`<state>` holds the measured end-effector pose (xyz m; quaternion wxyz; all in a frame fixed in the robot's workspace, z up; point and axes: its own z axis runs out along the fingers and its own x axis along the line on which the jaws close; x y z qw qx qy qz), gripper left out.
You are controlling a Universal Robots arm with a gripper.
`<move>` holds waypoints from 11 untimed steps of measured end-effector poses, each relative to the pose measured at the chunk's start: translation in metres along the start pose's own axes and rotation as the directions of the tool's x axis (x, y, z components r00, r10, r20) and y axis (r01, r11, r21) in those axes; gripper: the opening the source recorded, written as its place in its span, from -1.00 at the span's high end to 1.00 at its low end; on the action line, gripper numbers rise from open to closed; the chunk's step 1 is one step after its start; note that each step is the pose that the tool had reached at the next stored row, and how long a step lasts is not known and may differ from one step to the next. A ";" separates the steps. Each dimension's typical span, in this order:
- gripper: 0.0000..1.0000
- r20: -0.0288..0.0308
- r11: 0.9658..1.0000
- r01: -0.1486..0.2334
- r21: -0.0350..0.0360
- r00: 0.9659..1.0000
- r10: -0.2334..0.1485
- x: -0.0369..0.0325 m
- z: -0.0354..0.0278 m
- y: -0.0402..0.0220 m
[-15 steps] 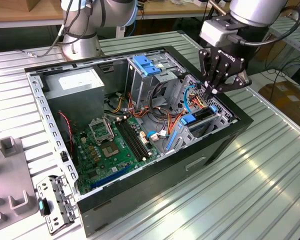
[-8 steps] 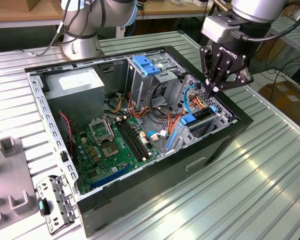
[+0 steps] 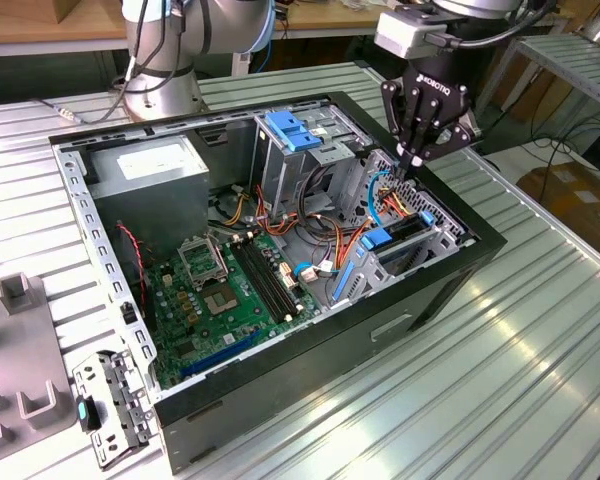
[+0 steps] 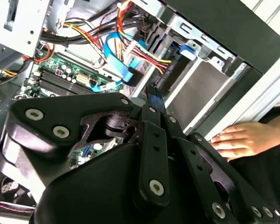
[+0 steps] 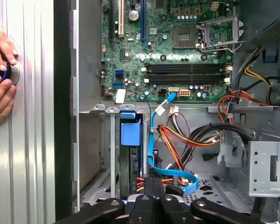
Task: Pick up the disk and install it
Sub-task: 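Insert the second disk wire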
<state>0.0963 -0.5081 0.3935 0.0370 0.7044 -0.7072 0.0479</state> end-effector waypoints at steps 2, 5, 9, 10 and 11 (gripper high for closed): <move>0.79 -0.006 1.000 0.000 -0.001 1.000 0.000 -0.0038 -0.0005 -0.0004; 0.79 -0.014 1.000 0.000 -0.003 1.000 0.000 -0.0079 -0.0010 -0.0009; 0.79 -0.014 1.000 0.000 -0.003 1.000 0.000 -0.0080 -0.0010 -0.0009; 0.79 -0.014 1.000 0.000 -0.003 1.000 0.000 -0.0080 -0.0010 -0.0009; 0.79 -0.014 1.000 0.000 -0.003 1.000 0.000 -0.0080 -0.0010 -0.0009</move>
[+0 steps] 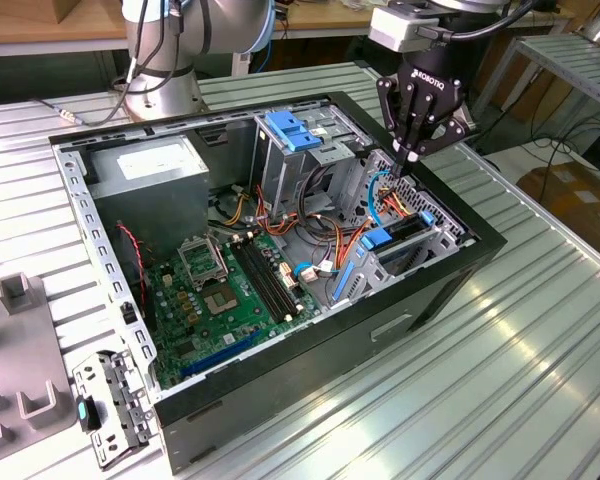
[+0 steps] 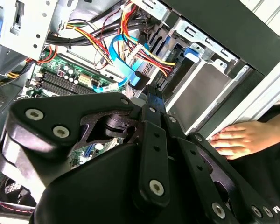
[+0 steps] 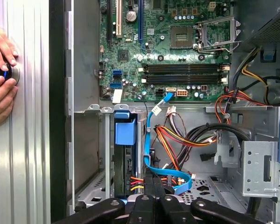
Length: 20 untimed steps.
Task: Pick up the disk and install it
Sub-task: 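Insert the second disk wire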
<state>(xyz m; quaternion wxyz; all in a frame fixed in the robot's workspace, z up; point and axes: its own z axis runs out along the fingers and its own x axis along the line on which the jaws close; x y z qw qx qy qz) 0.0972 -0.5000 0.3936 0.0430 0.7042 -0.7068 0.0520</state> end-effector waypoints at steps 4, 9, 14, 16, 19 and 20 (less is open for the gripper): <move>0.79 0.000 1.000 0.000 0.000 1.000 0.000 0.0000 0.0000 0.0000; 0.79 0.000 1.000 0.000 0.000 1.000 0.000 0.0000 0.0000 0.0000; 0.52 0.000 1.000 0.000 0.000 1.000 0.000 0.0000 0.0000 -0.0001; 0.52 -0.001 1.000 0.001 -0.005 1.000 -0.001 0.0002 -0.0017 -0.0004; 0.52 0.000 1.000 0.003 -0.018 1.000 -0.003 0.0006 -0.0054 -0.0011; 0.52 -0.001 1.000 0.003 -0.023 1.000 -0.003 0.0002 -0.0057 -0.0018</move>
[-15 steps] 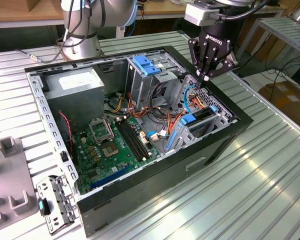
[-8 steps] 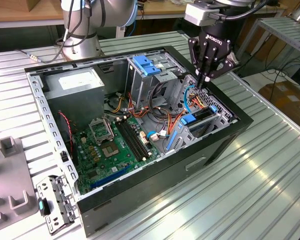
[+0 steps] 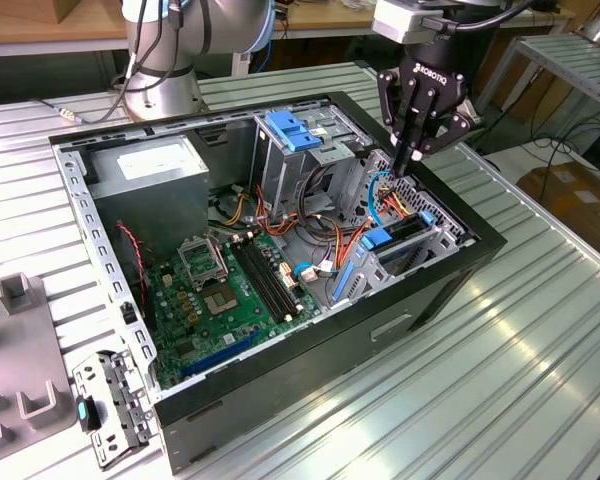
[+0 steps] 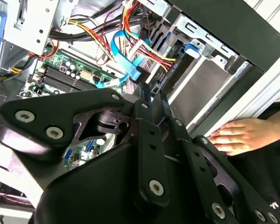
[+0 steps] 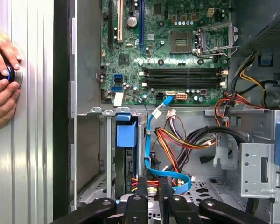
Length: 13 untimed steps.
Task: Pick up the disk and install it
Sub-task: 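Insert the second disk wire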
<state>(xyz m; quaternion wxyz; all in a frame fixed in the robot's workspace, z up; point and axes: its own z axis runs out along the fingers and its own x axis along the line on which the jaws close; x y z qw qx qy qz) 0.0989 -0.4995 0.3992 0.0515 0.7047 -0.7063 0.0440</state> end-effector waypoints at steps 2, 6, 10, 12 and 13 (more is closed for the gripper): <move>0.52 0.000 1.000 0.000 -0.003 1.000 0.000 -0.0021 -0.0004 -0.0014; 0.52 0.000 1.000 0.001 -0.005 1.000 -0.001 -0.0081 -0.0001 -0.0037; 0.52 -0.015 1.000 0.000 -0.005 1.000 0.000 -0.0118 0.0065 -0.0041; 0.52 -0.024 1.000 0.000 -0.005 1.000 0.000 -0.0136 0.0096 -0.0043; 0.52 -0.030 1.000 0.000 -0.005 1.000 0.000 -0.0145 0.0108 -0.0044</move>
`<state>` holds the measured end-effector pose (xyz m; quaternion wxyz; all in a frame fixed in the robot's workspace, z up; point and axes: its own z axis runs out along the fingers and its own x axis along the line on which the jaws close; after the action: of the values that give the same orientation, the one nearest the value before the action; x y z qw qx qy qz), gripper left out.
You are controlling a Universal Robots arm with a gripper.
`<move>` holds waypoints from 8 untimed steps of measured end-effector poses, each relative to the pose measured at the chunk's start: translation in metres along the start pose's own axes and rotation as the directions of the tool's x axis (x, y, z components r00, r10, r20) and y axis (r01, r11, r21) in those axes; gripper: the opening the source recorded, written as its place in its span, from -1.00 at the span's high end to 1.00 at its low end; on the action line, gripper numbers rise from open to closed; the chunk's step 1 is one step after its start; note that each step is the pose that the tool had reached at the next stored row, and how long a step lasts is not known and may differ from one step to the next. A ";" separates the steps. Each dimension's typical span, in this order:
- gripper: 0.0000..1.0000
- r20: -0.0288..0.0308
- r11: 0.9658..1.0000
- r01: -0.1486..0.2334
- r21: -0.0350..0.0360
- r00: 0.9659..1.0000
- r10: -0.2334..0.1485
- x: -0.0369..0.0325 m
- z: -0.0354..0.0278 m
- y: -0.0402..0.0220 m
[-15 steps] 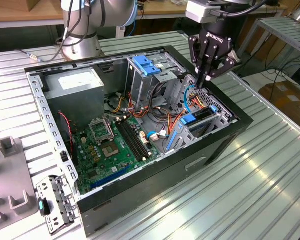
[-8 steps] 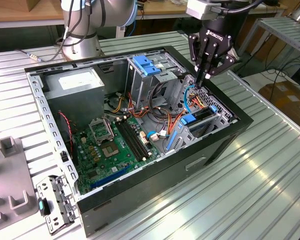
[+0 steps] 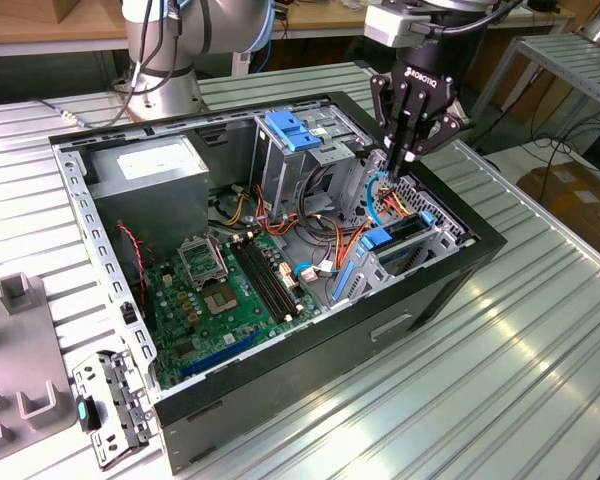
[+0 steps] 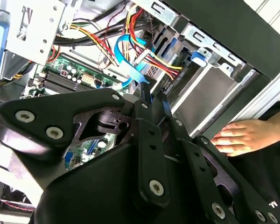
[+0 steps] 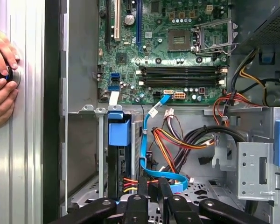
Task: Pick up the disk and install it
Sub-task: 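Insert the second disk wire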
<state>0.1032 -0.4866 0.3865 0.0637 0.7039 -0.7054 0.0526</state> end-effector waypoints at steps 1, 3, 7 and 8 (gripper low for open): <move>0.52 -0.004 1.000 0.000 0.000 1.000 0.000 -0.0003 0.0002 0.0000; 0.52 -0.007 1.000 0.000 0.000 1.000 0.000 -0.0002 0.0003 -0.0001; 0.52 -0.009 1.000 0.000 0.000 1.000 0.000 -0.0003 0.0002 0.0000; 0.52 -0.009 1.000 0.000 0.000 1.000 0.000 -0.0003 0.0002 0.0000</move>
<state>0.1033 -0.4863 0.3863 0.0670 0.7036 -0.7052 0.0559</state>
